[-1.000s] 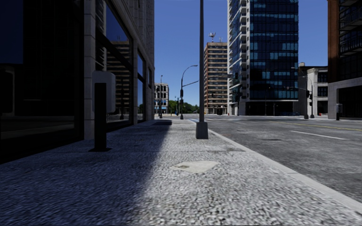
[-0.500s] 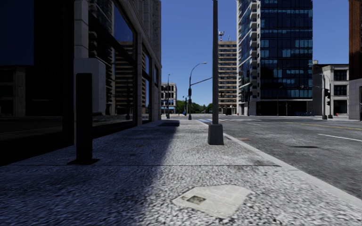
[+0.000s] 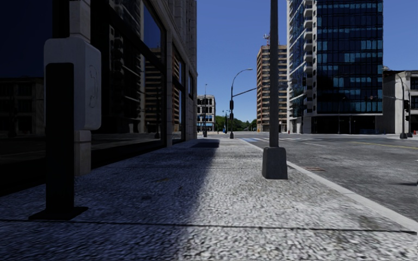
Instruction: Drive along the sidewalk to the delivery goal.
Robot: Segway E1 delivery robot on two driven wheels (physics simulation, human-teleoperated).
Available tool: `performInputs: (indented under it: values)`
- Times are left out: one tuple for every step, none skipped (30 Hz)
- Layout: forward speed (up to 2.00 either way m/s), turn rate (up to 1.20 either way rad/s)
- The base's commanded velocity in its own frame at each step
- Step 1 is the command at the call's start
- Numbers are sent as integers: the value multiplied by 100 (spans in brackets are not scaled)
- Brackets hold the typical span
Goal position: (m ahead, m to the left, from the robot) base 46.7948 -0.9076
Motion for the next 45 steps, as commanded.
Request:
performInputs:
  values:
    - [200,0]
    - [200,0]
    - [200,0]
    - [200,0]
    - [200,0]
    - [200,0]
    - [200,0]
    - [200,0]
    - [200,0]
    - [200,0]
    - [200,0]
    - [200,0]
    - [200,0]
    - [200,0]
    - [200,0]
    - [200,0]
    - [200,0]
    - [200,0]
    - [200,0]
    - [200,0]
    - [200,0]
    - [200,0]
    - [200,0]
    - [200,0]
    - [200,0]
    - [200,0]
    - [200,0]
    - [200,0]
    - [200,0]
    - [200,0]
    - [200,0]
    - [200,0]
    - [200,0]
    - [200,0]
    - [200,0]
    - [200,0]
    - [200,0]
    - [200,0]
    - [200,0]
    - [200,0]
    - [200,0]
    - [200,0]
    - [200,0]
    - [200,0]
    - [200,0]
